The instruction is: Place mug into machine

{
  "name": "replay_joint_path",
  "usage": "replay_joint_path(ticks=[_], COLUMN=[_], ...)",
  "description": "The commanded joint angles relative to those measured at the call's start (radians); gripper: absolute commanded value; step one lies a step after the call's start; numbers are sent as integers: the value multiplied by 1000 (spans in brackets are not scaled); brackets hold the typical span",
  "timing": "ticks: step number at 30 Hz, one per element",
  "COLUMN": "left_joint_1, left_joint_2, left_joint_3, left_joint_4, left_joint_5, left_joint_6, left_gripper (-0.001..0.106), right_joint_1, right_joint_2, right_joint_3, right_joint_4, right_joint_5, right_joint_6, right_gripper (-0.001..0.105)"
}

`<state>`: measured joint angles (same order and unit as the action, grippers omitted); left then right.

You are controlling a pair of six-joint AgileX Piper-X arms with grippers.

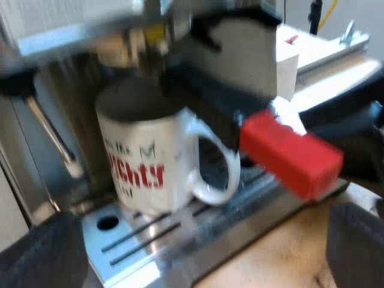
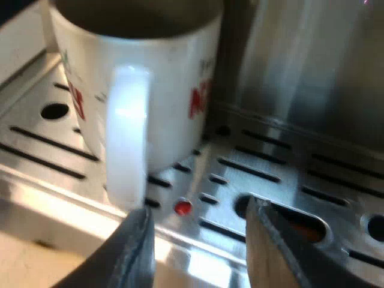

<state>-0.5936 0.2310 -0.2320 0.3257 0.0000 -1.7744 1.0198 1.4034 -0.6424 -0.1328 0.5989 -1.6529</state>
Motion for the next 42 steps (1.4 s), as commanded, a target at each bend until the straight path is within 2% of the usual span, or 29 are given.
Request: replay_joint_path(ticks=[1, 2, 5, 7, 14, 21, 23, 27, 32, 34, 37, 42], left_joint_1=[-5, -5, -5, -5, -5, -5, -5, -5, -5, -5, -5, -5], left_joint_2=[1, 1, 1, -4, -92, -173, -200, -203, -203, -203, -203, -203], left_joint_3=[-55, -69, -135, -166, -252, -269, -269, -269, -269, -269, -269, -269], left_joint_4=[23, 30, 87, 120, 202, 245, 246, 246, 246, 246, 246, 246], left_joint_5=[-12, -12, -12, -12, 0, 57, 89, 94, 101, 105, 105, 108], left_joint_6=[4, 4, 4, 4, 4, 4, 2, 1, 1, 1, 1, 1], left_gripper=[82, 82, 82, 82, 82, 82, 82, 82, 82, 82, 82, 82], right_joint_1=[8, 11, 28, 42, 164, 253, 253, 231, 188, 166, 143, 124], right_joint_2=[-89, -115, -228, -282, -460, -471, -451, -388, -276, -222, -151, -93], right_joint_3=[10, 10, 10, 10, 10, 10, 8, -11, -87, -134, -189, -231], right_joint_4=[85, 115, 194, 208, 226, 177, 103, 41, 39, 35, -18, -75], right_joint_5=[11, 11, 9, 7, 12, 110, 109, 140, 130, 91, 87, 64], right_joint_6=[-1, -1, -1, -1, -1, -1, -1, -12, -12, -12, -49, -80], right_gripper=[35, 31, 4, 0, 0, 0, 0, 0, 0, 0, 0, 0])
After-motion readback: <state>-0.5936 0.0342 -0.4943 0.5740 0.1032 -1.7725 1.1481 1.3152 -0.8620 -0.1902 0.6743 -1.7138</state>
